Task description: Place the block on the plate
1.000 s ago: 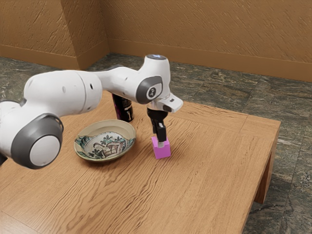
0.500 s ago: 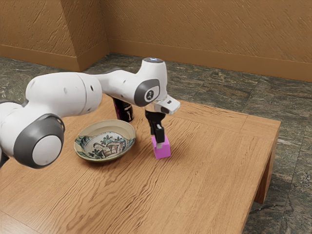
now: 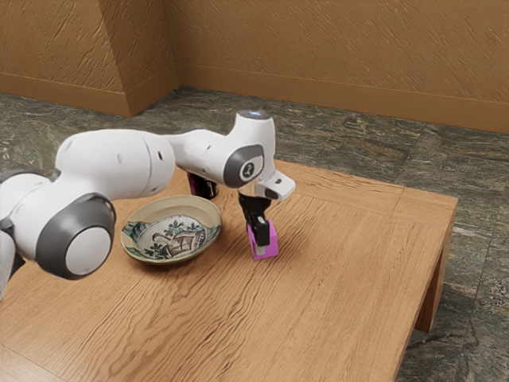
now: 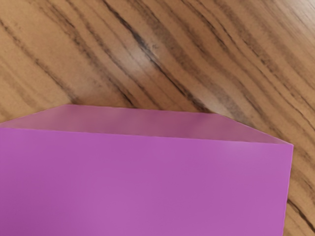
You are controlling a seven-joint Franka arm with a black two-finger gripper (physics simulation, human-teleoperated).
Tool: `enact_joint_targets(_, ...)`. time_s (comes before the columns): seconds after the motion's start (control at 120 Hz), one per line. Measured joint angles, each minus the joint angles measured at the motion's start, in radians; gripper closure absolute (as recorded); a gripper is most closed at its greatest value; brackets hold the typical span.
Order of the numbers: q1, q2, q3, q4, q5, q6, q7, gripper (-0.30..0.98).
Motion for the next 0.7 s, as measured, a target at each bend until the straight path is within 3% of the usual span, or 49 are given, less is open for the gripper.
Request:
enact_joint_targets(0.15, -0.001, 0.009, 0.0, 0.004, 0.002, 0.005, -0.003, 0.01)
enact_joint_targets(0.425, -0.002, 0.005, 0.0, 0.003, 0.004, 0.0, -0.02, 0.21)
enact_joint_targets(0.7, -0.008, -0.03, 0.0, 0.002, 0.008, -0.007, -0.033, 0.29)
